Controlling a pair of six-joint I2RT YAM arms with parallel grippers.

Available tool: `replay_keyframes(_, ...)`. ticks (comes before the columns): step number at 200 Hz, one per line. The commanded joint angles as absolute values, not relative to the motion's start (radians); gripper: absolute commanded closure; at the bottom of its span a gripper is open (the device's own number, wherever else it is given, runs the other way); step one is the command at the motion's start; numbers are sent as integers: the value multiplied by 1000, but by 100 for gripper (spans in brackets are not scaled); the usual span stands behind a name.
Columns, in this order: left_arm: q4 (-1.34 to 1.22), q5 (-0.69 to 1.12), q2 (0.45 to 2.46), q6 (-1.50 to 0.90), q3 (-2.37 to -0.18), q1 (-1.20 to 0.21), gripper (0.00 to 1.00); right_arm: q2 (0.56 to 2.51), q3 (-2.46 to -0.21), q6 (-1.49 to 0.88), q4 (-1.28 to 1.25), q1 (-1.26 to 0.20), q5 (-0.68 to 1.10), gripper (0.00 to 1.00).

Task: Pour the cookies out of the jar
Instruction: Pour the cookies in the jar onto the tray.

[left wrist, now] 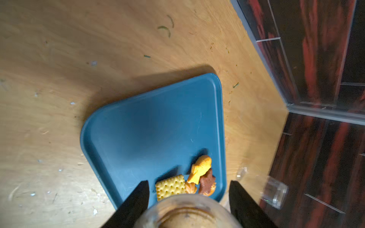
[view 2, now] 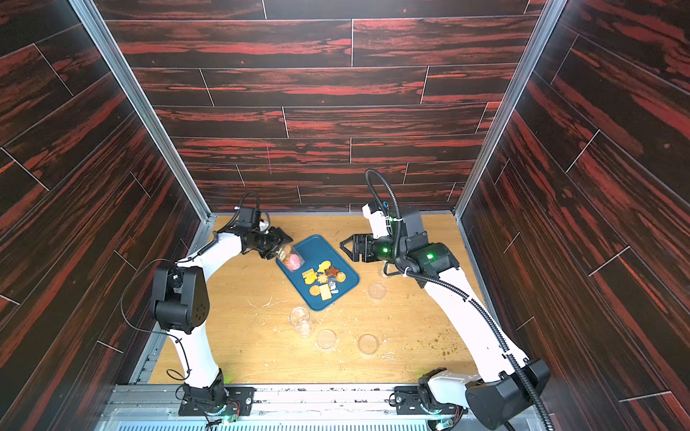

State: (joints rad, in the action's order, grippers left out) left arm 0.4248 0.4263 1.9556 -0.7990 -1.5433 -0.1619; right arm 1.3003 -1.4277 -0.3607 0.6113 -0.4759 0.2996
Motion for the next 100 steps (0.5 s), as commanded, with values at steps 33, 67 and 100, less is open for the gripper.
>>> replay_keyframes(33, 694, 247, 2021, -565, -1845, -262, 41, 1324, -1450, -388, 591, -479, 329, 18)
replay_keyframes(67, 565, 201, 1960, -537, -1730, -291, 41, 1302, -1421, -380, 578, -479, 316, 18)
replay_keyframes(100, 515, 278, 1940, -612, -1690, -290, 41, 1344, -1429, -404, 621, -478, 332, 18)
